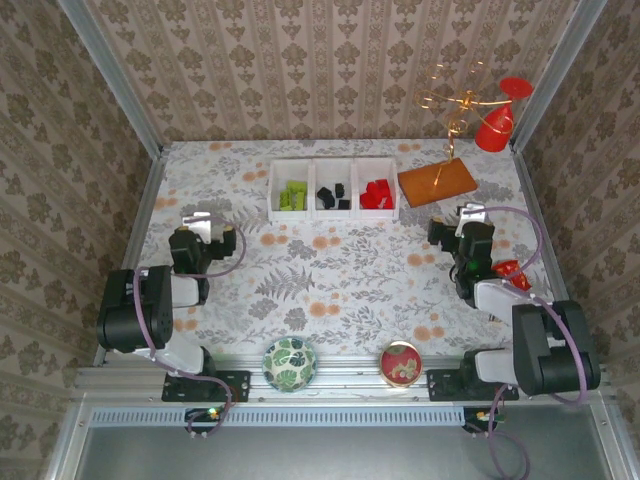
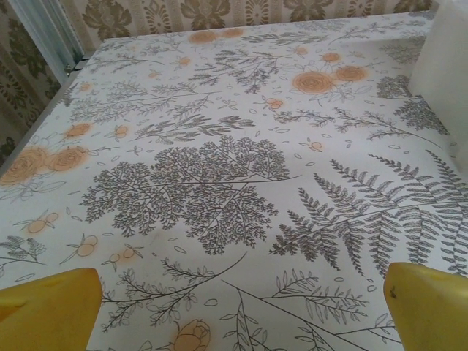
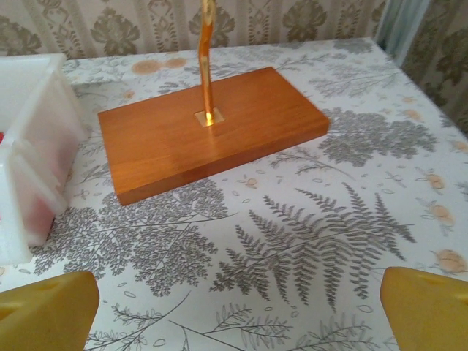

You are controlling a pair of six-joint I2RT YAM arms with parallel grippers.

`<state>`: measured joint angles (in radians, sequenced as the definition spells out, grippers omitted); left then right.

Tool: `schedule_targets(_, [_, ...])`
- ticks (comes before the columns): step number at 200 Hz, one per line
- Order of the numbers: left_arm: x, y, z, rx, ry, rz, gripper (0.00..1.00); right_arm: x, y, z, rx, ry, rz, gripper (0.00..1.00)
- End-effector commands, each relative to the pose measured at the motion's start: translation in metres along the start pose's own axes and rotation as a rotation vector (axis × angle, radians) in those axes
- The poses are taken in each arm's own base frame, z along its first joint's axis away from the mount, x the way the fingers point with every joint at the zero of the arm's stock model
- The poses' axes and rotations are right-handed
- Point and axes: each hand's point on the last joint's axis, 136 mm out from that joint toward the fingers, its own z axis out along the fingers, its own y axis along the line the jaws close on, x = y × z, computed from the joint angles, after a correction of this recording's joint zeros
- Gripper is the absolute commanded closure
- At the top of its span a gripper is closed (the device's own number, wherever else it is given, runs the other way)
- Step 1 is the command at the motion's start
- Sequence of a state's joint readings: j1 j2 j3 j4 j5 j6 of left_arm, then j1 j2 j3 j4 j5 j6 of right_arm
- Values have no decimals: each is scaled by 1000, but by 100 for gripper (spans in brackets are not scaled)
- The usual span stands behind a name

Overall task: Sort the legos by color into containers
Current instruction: Reset both arms

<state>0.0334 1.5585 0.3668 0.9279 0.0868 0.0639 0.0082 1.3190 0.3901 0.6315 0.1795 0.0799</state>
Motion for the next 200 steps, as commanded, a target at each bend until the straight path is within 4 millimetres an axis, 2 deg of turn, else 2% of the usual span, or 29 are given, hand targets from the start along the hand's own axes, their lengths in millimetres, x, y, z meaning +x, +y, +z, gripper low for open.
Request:
schedule_targets(1, [-12,-4,2,35,-36,-14,0,-11,14,6,-106,-75,7,0])
schedule_targets(34, [-12,-5,2,35,-36,-12,0,12,29,26,-195,-21,-18,0])
schedule_targets(200, [-12,-5,2,33,-36,-10,0,12,29,27,-170,-14,-32,0])
